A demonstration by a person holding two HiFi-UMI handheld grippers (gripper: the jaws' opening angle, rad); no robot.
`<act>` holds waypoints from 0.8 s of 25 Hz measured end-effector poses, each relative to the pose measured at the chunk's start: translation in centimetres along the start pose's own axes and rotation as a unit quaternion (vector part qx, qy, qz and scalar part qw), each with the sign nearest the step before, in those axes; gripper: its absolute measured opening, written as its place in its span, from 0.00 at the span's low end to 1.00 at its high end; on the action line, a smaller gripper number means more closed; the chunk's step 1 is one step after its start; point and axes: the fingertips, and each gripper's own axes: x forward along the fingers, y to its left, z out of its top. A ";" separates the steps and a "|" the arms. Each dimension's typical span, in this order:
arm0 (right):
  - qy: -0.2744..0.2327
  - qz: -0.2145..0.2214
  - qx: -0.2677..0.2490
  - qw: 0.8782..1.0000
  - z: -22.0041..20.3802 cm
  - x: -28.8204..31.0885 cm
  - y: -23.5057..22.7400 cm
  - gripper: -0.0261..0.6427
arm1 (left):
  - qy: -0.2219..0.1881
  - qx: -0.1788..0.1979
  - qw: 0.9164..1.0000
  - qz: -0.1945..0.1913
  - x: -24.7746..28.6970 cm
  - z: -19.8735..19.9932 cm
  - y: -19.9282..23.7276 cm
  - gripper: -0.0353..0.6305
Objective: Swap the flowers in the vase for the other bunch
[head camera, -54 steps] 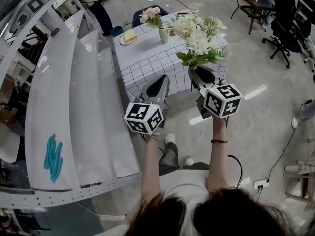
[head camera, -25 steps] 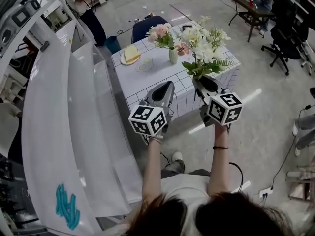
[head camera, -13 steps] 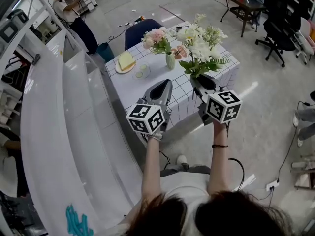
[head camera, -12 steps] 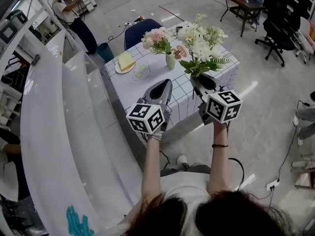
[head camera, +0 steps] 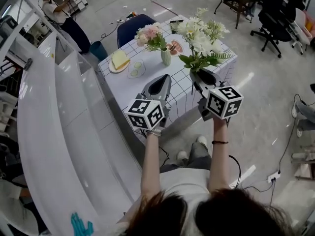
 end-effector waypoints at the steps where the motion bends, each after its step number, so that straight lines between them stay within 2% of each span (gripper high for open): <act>1: 0.001 -0.001 0.002 1.000 0.0 0.2 -0.2 0.11 | 0.001 -0.001 1.000 0.001 0.2 -0.1 0.1 0.07; 6: 0.009 0.004 0.005 1.000 0.1 1.5 -1.5 0.11 | -0.001 -0.013 1.000 0.014 0.9 -0.5 1.3 0.07; 11: 0.017 0.013 0.012 1.000 0.2 3.6 -3.2 0.11 | -0.003 -0.006 1.000 0.025 2.5 -0.6 2.6 0.07; 15: 0.029 0.029 0.013 0.999 0.8 6.0 -4.6 0.11 | -0.007 -0.017 1.000 0.006 4.9 -0.2 3.1 0.07; 20: 0.040 0.050 0.011 0.998 1.2 8.7 -6.4 0.11 | -0.007 -0.015 1.000 0.021 7.8 -0.1 4.5 0.07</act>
